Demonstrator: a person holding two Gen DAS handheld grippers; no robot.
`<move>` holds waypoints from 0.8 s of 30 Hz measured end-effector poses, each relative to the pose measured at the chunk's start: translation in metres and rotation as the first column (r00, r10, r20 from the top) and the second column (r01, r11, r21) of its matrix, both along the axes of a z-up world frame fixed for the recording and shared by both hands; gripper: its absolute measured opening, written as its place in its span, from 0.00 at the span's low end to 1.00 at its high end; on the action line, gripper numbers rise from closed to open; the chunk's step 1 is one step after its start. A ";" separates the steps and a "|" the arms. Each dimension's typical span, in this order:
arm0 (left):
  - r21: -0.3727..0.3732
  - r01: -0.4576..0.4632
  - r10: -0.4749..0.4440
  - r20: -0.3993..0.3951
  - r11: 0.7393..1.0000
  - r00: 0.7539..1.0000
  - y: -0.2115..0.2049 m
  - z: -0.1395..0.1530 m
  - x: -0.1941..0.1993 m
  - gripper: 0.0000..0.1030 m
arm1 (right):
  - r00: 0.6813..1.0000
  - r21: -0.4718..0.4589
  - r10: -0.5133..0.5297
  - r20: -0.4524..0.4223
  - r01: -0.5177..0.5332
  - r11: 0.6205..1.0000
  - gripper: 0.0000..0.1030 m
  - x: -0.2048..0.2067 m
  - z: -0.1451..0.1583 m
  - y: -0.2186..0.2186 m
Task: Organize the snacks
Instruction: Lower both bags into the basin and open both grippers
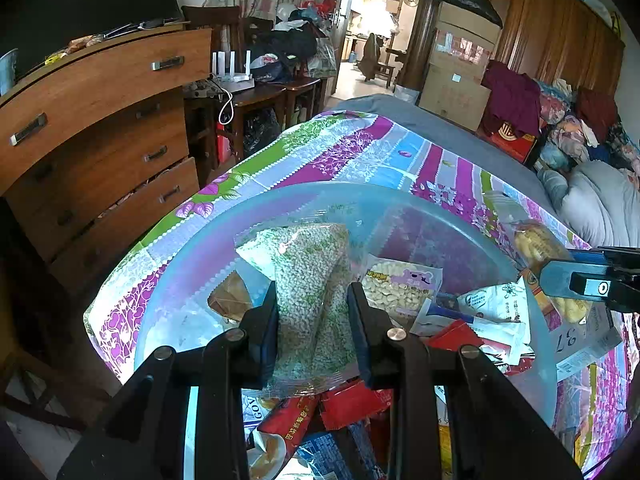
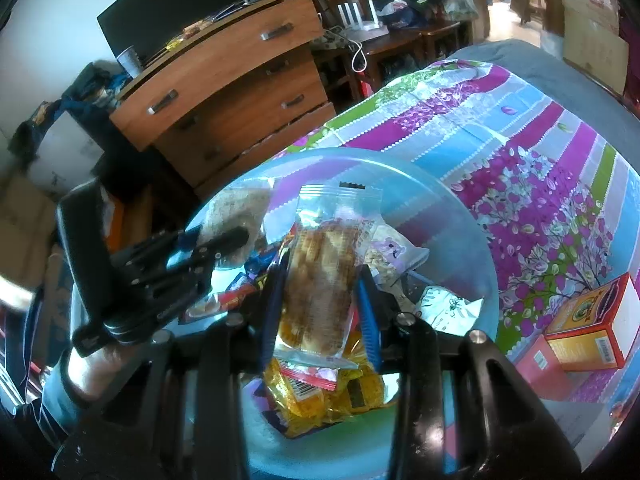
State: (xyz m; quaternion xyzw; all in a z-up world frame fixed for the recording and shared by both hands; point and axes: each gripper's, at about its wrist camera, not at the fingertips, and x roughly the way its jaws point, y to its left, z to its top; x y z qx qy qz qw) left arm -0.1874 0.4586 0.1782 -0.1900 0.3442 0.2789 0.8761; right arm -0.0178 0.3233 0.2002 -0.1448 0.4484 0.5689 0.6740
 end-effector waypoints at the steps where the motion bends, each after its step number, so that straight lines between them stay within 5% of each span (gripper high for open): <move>1: 0.000 0.000 0.000 -0.001 1.000 1.000 0.000 0.000 0.000 0.31 | 1.000 -0.001 0.000 0.000 0.000 1.000 0.35 0.000 0.000 0.000; 20: -0.003 -0.015 0.015 0.000 1.000 1.000 0.005 -0.003 0.001 0.37 | 1.000 -0.012 -0.010 -0.015 0.010 1.000 0.37 0.002 -0.011 0.003; 24: 0.004 -0.017 0.017 0.008 1.000 1.000 0.004 0.000 0.001 0.50 | 1.000 -0.001 -0.009 -0.007 0.009 1.000 0.61 -0.003 -0.009 0.002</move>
